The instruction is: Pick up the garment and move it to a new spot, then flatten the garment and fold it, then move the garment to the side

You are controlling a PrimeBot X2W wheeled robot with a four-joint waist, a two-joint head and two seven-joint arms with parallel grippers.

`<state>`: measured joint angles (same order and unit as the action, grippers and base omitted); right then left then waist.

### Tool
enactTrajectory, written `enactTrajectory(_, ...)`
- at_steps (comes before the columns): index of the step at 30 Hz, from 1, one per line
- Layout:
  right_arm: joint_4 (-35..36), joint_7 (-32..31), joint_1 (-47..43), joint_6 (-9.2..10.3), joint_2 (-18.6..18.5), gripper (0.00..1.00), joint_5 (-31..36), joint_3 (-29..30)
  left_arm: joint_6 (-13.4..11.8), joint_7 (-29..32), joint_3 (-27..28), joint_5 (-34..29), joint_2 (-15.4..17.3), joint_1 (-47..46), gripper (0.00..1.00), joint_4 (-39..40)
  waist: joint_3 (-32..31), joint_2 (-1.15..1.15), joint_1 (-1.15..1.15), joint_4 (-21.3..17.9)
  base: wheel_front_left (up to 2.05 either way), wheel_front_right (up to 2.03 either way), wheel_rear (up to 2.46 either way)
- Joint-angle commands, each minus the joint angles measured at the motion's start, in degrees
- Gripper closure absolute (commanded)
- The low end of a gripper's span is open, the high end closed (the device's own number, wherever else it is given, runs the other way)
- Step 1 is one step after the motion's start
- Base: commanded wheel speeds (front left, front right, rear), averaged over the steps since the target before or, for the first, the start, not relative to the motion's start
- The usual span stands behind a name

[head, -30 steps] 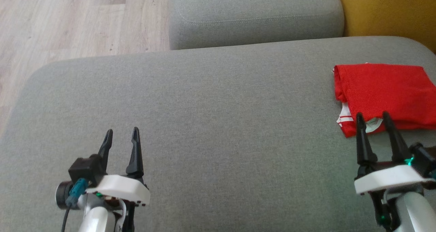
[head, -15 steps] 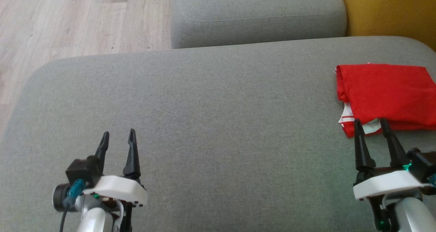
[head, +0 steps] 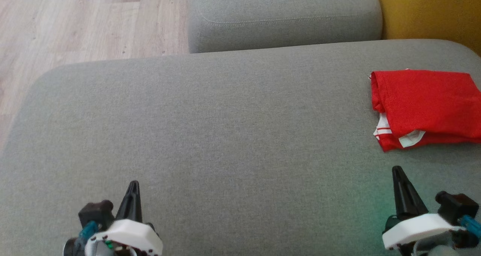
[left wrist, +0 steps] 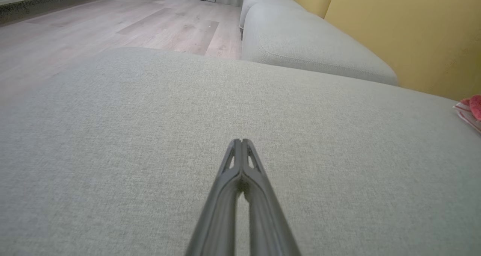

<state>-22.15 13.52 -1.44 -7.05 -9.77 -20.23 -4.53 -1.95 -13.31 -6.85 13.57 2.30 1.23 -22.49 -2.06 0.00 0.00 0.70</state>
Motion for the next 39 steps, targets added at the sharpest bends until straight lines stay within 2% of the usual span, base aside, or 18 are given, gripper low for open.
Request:
enactTrajectory(1,2.0,-0.4,2.9,-0.02,-0.6,1.0,-1.4,0.8,0.4,0.3,0.7,1.3,0.1,-3.3,1.0,2.2,0.0,0.0,0.0,0.0,0.0,0.0,0.0)
enactTrajectory(39,4.0,-6.6,4.4,-0.15,1.8,1.0,-23.8,4.0,3.3,6.4,4.6,26.0,0.2,-4.5,1.0,4.3,0.7,0.0,0.0,-0.2,0.0,0.0,0.0)
